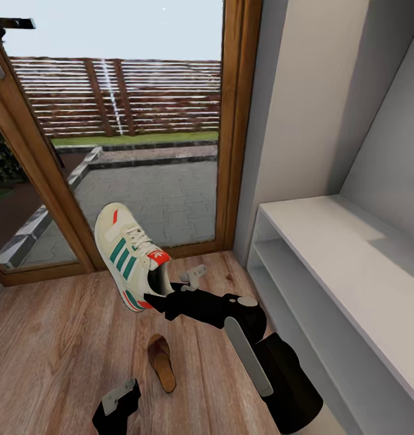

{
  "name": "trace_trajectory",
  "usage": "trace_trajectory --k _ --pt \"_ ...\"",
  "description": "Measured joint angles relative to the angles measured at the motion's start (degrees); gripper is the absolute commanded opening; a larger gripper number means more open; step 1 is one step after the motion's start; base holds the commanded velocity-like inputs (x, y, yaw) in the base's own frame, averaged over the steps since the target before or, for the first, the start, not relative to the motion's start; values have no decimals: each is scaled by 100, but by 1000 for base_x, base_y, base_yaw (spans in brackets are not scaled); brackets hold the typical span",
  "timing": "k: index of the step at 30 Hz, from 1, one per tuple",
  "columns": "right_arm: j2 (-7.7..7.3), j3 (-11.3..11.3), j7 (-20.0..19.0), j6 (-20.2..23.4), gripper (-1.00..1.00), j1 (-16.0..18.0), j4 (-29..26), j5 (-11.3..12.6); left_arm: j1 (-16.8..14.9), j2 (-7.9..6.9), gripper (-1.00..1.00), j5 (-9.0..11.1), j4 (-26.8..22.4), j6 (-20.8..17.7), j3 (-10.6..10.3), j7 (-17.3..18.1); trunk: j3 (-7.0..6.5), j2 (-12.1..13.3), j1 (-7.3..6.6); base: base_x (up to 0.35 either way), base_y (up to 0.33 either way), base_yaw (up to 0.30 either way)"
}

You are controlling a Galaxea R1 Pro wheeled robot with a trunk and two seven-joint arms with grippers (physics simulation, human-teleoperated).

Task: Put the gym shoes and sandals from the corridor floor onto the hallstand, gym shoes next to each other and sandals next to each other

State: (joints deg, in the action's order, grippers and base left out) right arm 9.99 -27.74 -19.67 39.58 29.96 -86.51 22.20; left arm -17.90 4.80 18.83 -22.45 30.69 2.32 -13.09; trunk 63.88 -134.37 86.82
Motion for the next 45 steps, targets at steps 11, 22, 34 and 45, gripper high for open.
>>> trace_trajectory --k 11,22,34,45 --pt "0 0 0 -7 -100 0 -3 2 0 19 100 -4 14 2 -5 2 57 0 1 145 -93 132" --pt "0 0 -2 0 -100 0 -3 178 -9 129 100 -52 -23 -13 -24 5 79 0 -1 99 -71 158" --pt "-1 0 -32 -6 -100 0 -3 198 -10 131 100 -49 -23 -6 -24 3 81 0 1 55 -43 15" --pt "-1 -6 -54 -8 -100 -1 -3 212 -259 280 100 -86 -144 -97 -58 -420 81 0 1 0 0 2"
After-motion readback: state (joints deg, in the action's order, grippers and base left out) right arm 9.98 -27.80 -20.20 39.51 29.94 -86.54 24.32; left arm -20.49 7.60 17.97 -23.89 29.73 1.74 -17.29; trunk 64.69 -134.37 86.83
